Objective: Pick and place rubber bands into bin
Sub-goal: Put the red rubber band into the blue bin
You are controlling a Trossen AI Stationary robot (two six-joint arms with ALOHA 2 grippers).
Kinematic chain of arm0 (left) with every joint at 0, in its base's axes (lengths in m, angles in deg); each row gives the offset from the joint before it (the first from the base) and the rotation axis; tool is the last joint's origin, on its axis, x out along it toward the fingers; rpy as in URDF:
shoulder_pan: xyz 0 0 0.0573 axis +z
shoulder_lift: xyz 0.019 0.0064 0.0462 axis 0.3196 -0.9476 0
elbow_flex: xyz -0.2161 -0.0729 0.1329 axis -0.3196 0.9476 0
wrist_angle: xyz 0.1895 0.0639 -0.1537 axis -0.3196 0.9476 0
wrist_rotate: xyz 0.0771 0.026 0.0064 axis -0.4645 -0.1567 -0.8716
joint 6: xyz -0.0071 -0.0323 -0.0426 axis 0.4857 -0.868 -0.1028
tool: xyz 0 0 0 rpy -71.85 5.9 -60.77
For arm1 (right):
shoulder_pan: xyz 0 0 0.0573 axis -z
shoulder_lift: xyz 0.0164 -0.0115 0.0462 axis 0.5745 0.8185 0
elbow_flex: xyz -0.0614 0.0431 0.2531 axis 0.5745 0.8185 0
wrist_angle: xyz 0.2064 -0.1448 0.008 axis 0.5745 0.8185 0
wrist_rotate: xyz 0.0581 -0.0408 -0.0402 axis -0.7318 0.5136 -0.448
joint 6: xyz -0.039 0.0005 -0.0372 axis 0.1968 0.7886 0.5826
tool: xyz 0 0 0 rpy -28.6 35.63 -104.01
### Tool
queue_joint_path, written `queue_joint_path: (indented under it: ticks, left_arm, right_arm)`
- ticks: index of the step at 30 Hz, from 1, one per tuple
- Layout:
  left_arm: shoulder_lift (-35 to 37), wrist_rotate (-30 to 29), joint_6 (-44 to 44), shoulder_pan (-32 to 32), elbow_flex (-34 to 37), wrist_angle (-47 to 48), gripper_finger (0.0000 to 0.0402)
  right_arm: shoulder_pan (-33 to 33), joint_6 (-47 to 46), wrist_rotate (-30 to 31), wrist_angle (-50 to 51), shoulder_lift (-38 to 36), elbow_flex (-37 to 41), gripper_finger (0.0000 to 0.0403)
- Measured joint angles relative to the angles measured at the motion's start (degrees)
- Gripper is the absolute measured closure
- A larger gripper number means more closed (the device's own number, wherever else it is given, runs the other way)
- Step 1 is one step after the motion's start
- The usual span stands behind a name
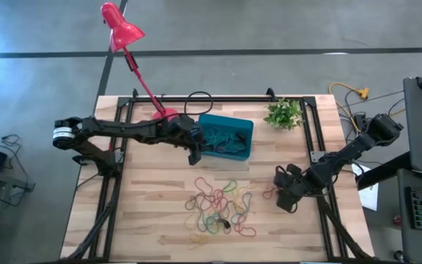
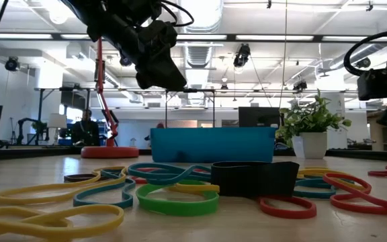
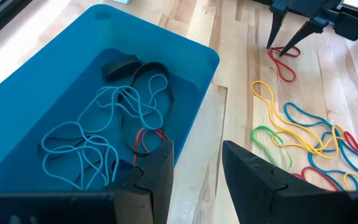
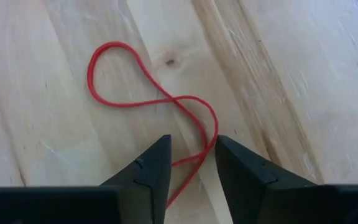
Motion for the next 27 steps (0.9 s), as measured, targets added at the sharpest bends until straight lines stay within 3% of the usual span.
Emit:
queue_joint_path:
  ticks: [12,18,27]
  left_arm:
    - [0.02,0.01,0.0,-0.11,0.0,0.01,0.0281]
    - [0.04,0.03,0.0,-0.37,0.0,0.01,0.0281]
    - [0.07,0.12,0.0,-0.94,0.0,-0.06,0.0281]
  right_arm:
    - [1.89,-2.62,-0.37,-0.94,0.24,0.0,0.0386]
    - [1.82,-8.16,1.81,-0.63,-0.68,-0.54,0.0394]
    - [1.87,-1.96,6.29,-0.47,-0.75,-7.06,0.0395]
